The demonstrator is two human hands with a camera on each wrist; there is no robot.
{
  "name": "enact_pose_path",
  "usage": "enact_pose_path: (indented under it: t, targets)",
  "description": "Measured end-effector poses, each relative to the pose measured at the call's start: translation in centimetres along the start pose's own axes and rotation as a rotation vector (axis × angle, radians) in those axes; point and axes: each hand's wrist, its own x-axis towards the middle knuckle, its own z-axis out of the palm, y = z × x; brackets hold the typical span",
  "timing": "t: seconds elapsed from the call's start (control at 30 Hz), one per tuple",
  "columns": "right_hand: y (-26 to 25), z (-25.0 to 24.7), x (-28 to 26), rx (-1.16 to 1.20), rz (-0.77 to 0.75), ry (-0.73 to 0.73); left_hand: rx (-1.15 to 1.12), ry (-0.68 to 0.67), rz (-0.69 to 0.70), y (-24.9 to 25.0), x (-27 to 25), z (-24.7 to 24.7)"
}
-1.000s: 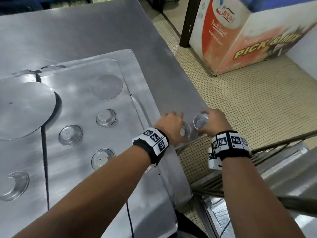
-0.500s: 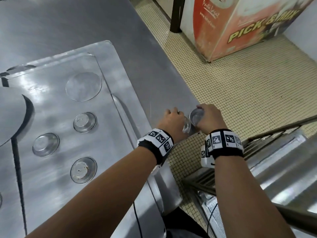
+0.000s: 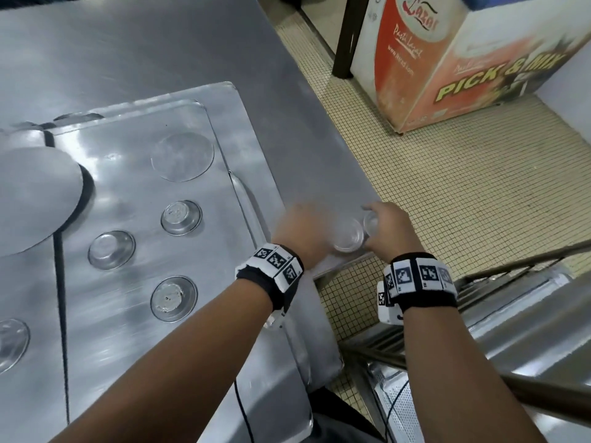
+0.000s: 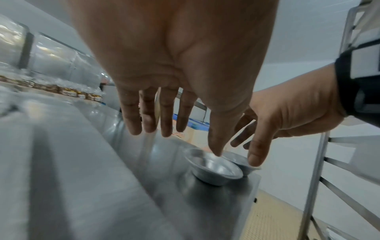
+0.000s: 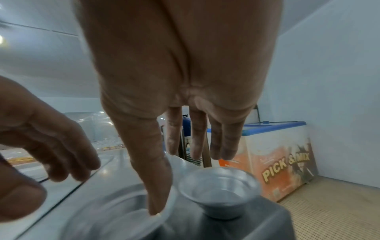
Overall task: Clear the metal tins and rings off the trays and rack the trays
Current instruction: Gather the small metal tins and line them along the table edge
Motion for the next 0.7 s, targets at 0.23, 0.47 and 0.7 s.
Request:
enact_pose_path:
  t: [0.23, 0.47, 0.7]
  targets:
    - [-8.7, 2.6, -1.8, -0.094, -0.216, -0.131, -0.032, -0.028, -0.197, -8.0, -6.4, -2.6]
    - [-18.0, 8.4, -1.5, -0.200, -0.395, -0.259, -0.053, -0.023, -0.407, -14.1, -12.6, -3.2]
    - [-25.0, 13.8, -0.4, -0.361, -0.581, -0.191, -0.073, -0.055, -0.524, -17.2, -16.6, -1.0]
